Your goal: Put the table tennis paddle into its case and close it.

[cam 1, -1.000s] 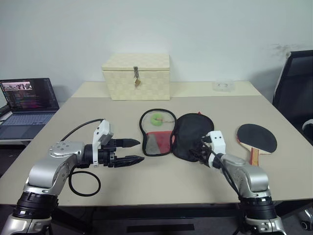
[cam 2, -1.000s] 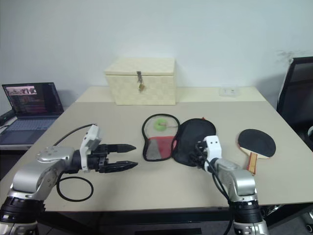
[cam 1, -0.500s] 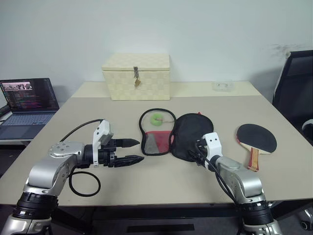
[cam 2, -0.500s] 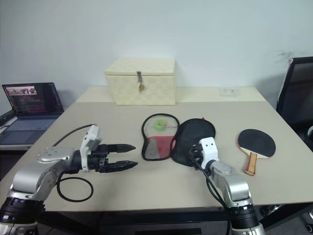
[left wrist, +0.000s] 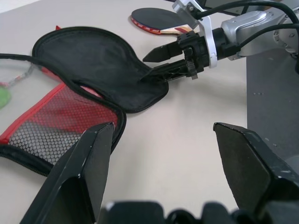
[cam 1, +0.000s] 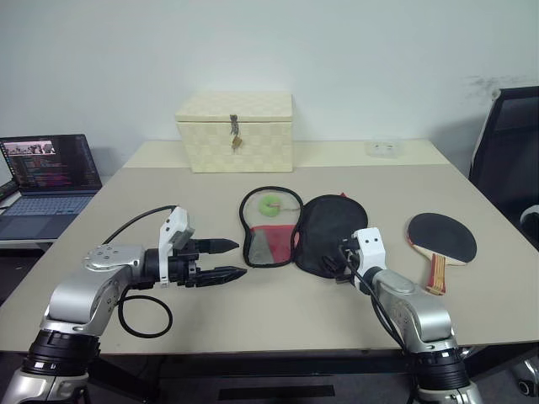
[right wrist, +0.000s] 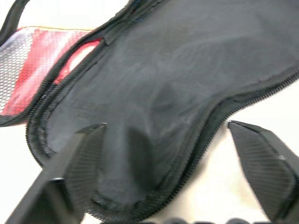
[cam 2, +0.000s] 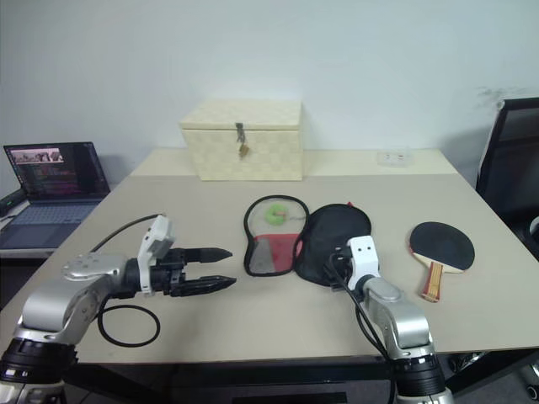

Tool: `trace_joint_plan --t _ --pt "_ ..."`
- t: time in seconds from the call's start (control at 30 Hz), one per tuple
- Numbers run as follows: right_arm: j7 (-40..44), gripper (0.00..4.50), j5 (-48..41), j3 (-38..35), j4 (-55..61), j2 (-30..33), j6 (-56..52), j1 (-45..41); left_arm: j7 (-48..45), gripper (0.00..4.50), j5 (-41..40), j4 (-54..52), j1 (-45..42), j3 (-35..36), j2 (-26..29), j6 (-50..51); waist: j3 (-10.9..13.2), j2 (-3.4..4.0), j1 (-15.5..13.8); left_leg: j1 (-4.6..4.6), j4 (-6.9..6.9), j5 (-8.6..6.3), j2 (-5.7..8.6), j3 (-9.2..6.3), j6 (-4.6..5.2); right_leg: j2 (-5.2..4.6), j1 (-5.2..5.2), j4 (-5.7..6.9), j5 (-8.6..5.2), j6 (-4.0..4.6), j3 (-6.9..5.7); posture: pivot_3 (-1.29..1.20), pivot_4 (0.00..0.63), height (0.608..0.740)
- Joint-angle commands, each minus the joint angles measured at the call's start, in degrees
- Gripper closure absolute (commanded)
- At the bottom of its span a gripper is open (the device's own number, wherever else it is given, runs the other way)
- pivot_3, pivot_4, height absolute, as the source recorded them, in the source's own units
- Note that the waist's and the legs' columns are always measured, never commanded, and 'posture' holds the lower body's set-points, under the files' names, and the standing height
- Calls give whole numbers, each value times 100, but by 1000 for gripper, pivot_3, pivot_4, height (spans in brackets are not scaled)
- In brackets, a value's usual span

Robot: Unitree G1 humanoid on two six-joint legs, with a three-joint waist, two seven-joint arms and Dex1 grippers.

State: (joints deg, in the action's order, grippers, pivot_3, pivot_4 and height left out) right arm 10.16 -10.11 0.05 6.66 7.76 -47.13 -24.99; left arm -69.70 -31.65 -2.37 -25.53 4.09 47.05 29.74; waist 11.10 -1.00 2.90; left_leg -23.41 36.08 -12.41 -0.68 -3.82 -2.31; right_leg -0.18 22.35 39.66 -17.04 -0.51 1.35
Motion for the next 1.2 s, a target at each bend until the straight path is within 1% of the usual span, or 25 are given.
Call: trace_joint_plan --t 0.03,0.2,0.37,0.4,0.47,0.5,0.63,0.7,0.8,0.83,1.03,1.13,1.2 --pt "-156 37 65 -33 249 -22 15 51 -68 793 18 -20 -153 36 29 -104 0 0 0 0 0 0 0 1 0 0 0 0 0 0 0 0 150 740" --pt "-153 37 -1 74 171 -76 -243 87 -91 793 41 -28 -156 46 12 -101 -2 -4 -1 0 0 0 0 0 0 0 0 0 0 0 1 0 150 740" --pt "118 37 -189 320 316 -199 -400 40 -104 793 39 -54 -139 65 21 -93 -3 -6 8 3 0 0 -2 2 0 0 -1 0 0 0 3 0 150 740" --pt "158 205 -201 357 333 -212 -402 23 -99 793 42 -55 -141 63 18 -94 -3 -5 15 4 -1 0 -4 3 0 0 -1 0 0 0 4 0 150 740" --pt "246 647 -238 407 360 -259 -430 -36 -87 793 39 -68 -132 68 9 -97 -3 -5 23 6 -2 0 -7 3 0 0 -1 2 0 1 6 0 150 740" --pt "277 940 -253 410 360 -283 -453 -75 -78 793 34 -82 -119 72 3 -97 -3 -5 25 7 -2 0 -7 3 0 0 -1 4 -1 1 6 0 150 740" --pt "294 2462 -265 357 291 -311 -511 -203 -42 793 13 -149 -51 94 -17 -95 -3 -5 24 9 -2 0 -7 3 0 0 -1 8 -2 2 6 0 150 740" --pt "259 3120 -301 292 249 -322 -561 -233 -30 793 6 -168 -28 106 -22 -95 -3 -5 19 8 -2 0 -4 4 0 0 -1 8 -2 2 7 0 150 740" --pt "243 4229 -437 153 247 -362 -762 -256 -14 793 -4 -195 2 124 -27 -91 -3 -6 13 7 -2 0 -2 5 0 0 -1 5 -2 2 7 0 150 740" --pt "264 4474 -495 107 263 -365 -846 -262 -6 793 -9 -208 13 125 -31 -91 -3 -6 11 7 -2 0 -2 5 0 0 -1 5 -2 2 7 0 150 740" --pt "494 4474 -765 -108 265 -67 -1242 -364 52 793 -53 -318 66 115 -69 -70 -3 -5 5 8 -2 0 -3 6 0 0 -1 6 -2 2 30 0 150 740" --pt "751 4474 -855 -160 173 337 -1358 -463 57 793 -59 -352 63 110 -82 -55 -3 -5 5 8 -2 0 -1 11 0 0 -1 6 -2 2 40 0 150 740" --pt "1034 4474 -911 -167 52 715 -1442 -553 46 793 -62 -373 55 101 -86 -43 -3 -6 4 9 -2 0 1 18 1 1 -1 4 -2 1 44 0 150 740"
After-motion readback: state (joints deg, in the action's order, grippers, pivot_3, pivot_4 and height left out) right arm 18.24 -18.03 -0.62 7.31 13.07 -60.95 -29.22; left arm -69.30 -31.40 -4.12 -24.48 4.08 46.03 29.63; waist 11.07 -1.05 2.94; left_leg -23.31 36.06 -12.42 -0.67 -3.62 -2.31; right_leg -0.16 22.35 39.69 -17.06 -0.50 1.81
